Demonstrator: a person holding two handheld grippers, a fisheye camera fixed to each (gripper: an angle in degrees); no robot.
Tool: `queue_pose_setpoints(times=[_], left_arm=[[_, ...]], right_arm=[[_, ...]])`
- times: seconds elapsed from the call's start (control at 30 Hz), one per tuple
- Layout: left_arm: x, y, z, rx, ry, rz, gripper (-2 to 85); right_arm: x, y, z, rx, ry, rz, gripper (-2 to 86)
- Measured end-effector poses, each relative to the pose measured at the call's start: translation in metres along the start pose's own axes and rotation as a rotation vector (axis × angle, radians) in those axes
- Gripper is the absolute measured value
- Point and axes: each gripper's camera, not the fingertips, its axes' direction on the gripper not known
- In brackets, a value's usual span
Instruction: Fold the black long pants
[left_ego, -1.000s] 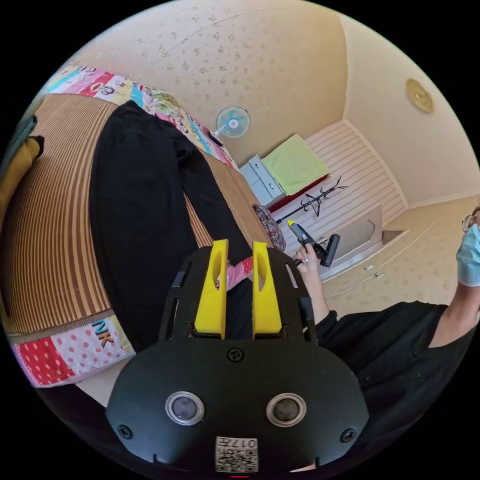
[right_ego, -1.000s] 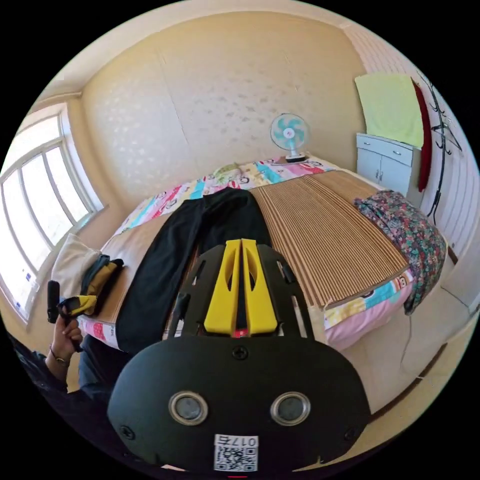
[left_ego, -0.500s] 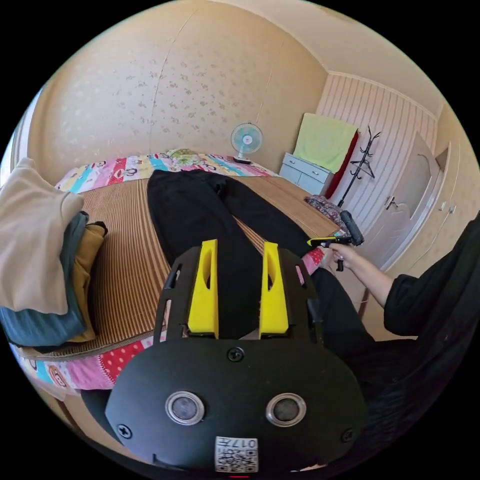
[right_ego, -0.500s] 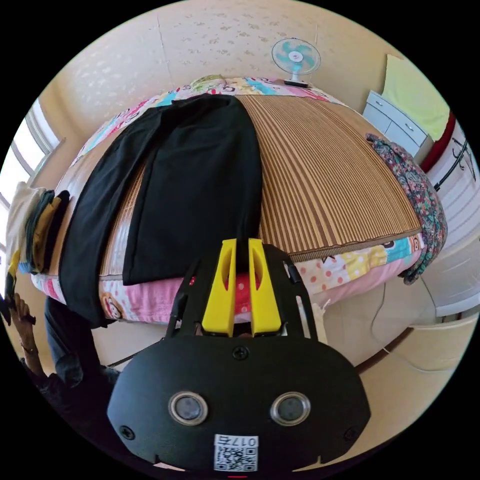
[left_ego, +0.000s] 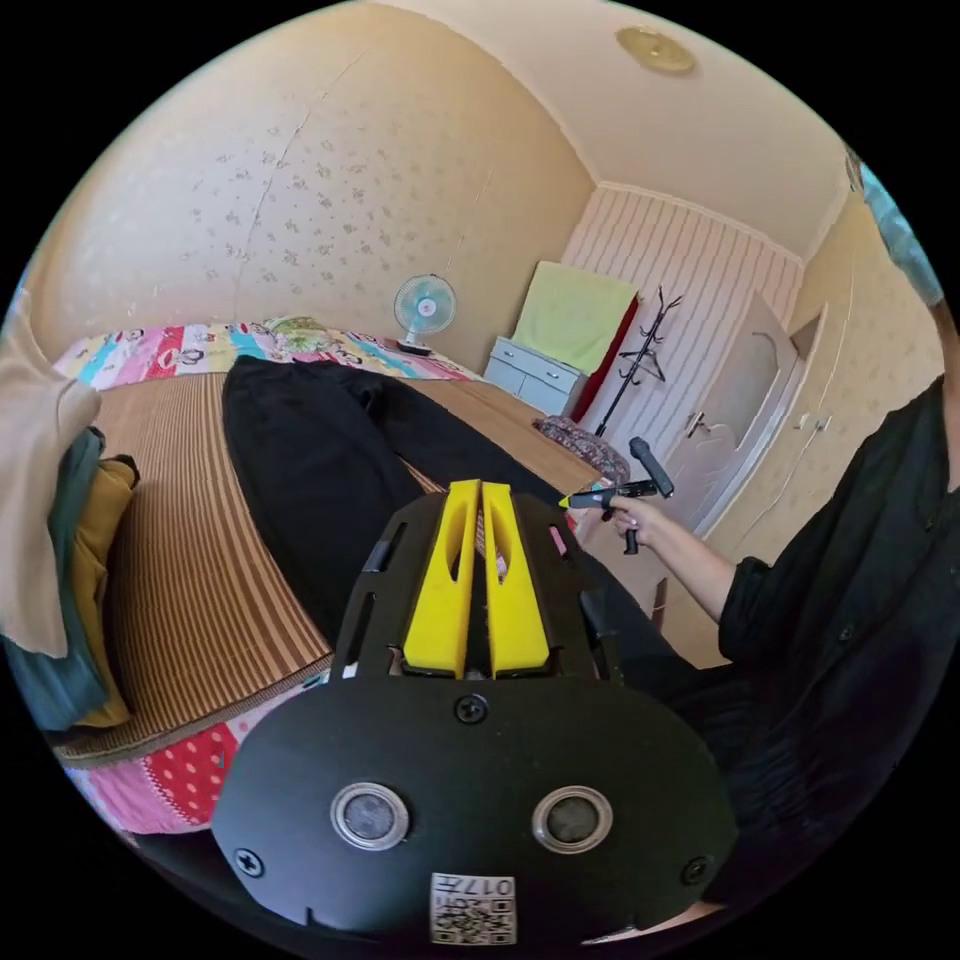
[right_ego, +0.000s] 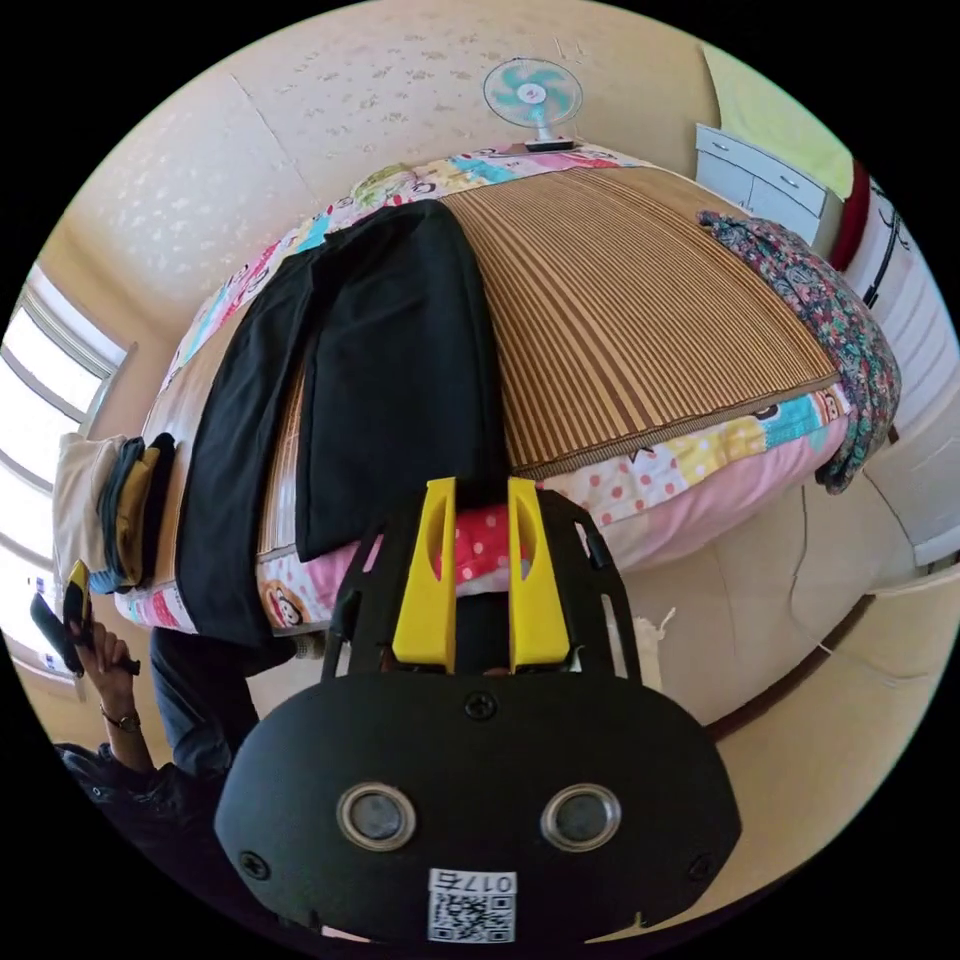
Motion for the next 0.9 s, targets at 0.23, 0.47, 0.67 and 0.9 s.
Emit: queue_pose_setpoints(times=[0.23, 0.47, 0.67, 0.9], left_arm=[[0.032, 0.012, 0.022, -0.123, -0.196, 0.182, 0.0], [0.002, 0.009, 0.022, -0.065, -0.042, 0.068, -0.7], [-0.007, -0.016, 0.034, -0.159, -0.136, 0.059, -0.2], [-0.065, -0.082, 0.055, -0.026, 0.082, -0.139, 11.5]], right_arm=[[0.042, 0.004, 0.022, -0.004, -0.071, 0.035, 9.6], [0.065, 0.037, 0.028, 0.071, -0.167, 0.139, 6.8], [-0.007, 0.058, -0.029, 0.251, -0.222, -0.127, 5.1], [-0.123, 0.097, -0.036, 0.197, -0.326, -0.637, 4.6]])
